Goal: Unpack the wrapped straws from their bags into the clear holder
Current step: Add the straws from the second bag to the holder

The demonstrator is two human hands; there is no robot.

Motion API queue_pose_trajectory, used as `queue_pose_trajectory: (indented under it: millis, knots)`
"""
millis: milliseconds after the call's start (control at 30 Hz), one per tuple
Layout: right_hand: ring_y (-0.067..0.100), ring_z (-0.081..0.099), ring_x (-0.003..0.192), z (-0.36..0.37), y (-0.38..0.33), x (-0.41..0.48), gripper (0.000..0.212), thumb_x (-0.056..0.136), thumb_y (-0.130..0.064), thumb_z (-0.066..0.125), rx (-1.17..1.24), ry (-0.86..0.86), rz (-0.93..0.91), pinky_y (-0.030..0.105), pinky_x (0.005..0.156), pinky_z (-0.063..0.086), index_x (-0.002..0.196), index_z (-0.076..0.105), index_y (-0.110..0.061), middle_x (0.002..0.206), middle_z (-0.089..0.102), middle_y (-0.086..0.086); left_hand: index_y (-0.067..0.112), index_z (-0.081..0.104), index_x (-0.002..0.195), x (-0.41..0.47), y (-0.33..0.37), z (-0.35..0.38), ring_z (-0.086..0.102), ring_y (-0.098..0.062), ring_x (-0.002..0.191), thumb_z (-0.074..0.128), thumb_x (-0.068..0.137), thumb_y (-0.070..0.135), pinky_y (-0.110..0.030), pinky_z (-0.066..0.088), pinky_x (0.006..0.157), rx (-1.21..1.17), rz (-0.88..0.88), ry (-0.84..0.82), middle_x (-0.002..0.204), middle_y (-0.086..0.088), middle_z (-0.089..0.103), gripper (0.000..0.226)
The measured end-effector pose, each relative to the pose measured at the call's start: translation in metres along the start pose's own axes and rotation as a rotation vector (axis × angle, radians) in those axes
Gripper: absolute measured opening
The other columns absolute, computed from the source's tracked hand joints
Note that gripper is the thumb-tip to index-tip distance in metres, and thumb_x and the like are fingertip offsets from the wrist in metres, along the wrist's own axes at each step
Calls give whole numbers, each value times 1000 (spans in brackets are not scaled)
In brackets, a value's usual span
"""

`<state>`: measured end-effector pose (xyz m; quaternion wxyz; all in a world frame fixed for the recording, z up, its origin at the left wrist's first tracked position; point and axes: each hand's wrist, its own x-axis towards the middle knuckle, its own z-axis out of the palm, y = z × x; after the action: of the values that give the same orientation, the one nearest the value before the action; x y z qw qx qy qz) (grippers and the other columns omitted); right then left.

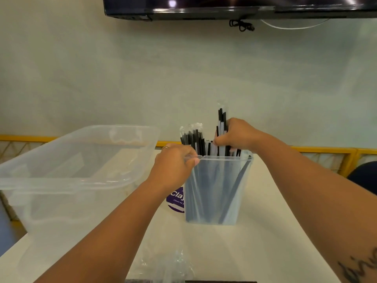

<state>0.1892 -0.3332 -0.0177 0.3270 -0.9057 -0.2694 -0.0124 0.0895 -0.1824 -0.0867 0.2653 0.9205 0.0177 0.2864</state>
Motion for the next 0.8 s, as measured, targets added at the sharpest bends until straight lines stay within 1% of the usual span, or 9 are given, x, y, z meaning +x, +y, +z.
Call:
queue_pose_trajectory:
  millis: [100, 267, 367, 433, 467, 533, 633, 733, 800]
  knots:
    - [18, 60, 64, -7, -3, 3, 29, 80, -19, 70, 130, 34, -14, 22, 55, 51, 102, 54, -7, 91, 62, 10, 20, 67, 98, 0, 0, 1, 49, -9, 101, 57, 91, 26, -22, 34, 78, -25, 2, 5, 102, -1, 65, 13]
    - [20, 62, 70, 4, 3, 6, 24, 78, -18, 72, 68, -44, 82, 30, 69, 57, 87, 52, -9, 79, 54, 4, 20, 66, 98, -1, 1, 0, 46, -10, 104, 57, 91, 27, -21, 33, 79, -19, 5, -4, 105, 1, 64, 14]
    - [17, 59, 58, 5, 3, 7, 30, 76, -22, 76, 9, 13, 134, 24, 53, 52, 74, 48, -12, 70, 51, 3, 19, 65, 98, 1, 0, 0, 50, -14, 106, 59, 90, 29, -22, 35, 81, -1, 37, 1, 107, 2, 61, 14]
    - [18, 59, 60, 4, 2, 7, 38, 71, -31, 80, -56, 32, 134, 24, 52, 48, 71, 46, -12, 72, 55, 4, 18, 64, 107, 2, 0, -2, 50, -14, 112, 59, 89, 33, -20, 34, 86, 9, 49, -21, 117, 2, 59, 23]
    - [20, 60, 68, 3, 3, 6, 41, 69, -36, 80, -106, 57, 115, 27, 59, 49, 77, 49, -11, 79, 58, 6, 17, 62, 113, 4, 1, -2, 49, -14, 116, 59, 89, 35, -20, 34, 88, 24, 58, -41, 122, 2, 57, 30]
    - [25, 58, 93, 5, 3, 7, 59, 68, -42, 80, -201, 159, 64, 33, 73, 46, 109, 49, -11, 103, 57, 7, 15, 59, 122, 8, 3, -5, 49, -14, 120, 56, 90, 40, -21, 35, 93, 56, 74, -79, 130, 0, 54, 41]
    - [33, 43, 124, 8, 5, 8, 85, 77, -39, 72, -247, 245, -11, 40, 95, 40, 144, 21, -22, 137, 40, 13, 12, 57, 126, 16, 11, -6, 49, -17, 122, 48, 91, 48, -28, 38, 99, 102, 91, -150, 132, -4, 55, 50]
    - [29, 27, 139, 12, 10, 12, 73, 93, -36, 52, -295, -3, -48, 37, 109, 27, 150, 8, -22, 154, 21, 9, 10, 63, 113, 22, 20, -3, 56, -22, 110, 30, 91, 61, -37, 40, 100, 152, 97, -223, 116, -7, 64, 65]
    - [24, 19, 143, 16, 13, 15, 64, 98, -39, 40, -354, -158, -23, 34, 113, 20, 150, 10, -17, 157, 16, 7, 15, 60, 119, 24, 26, 0, 49, -22, 122, 19, 95, 57, -42, 26, 110, 259, 105, -316, 125, -5, 59, 63]
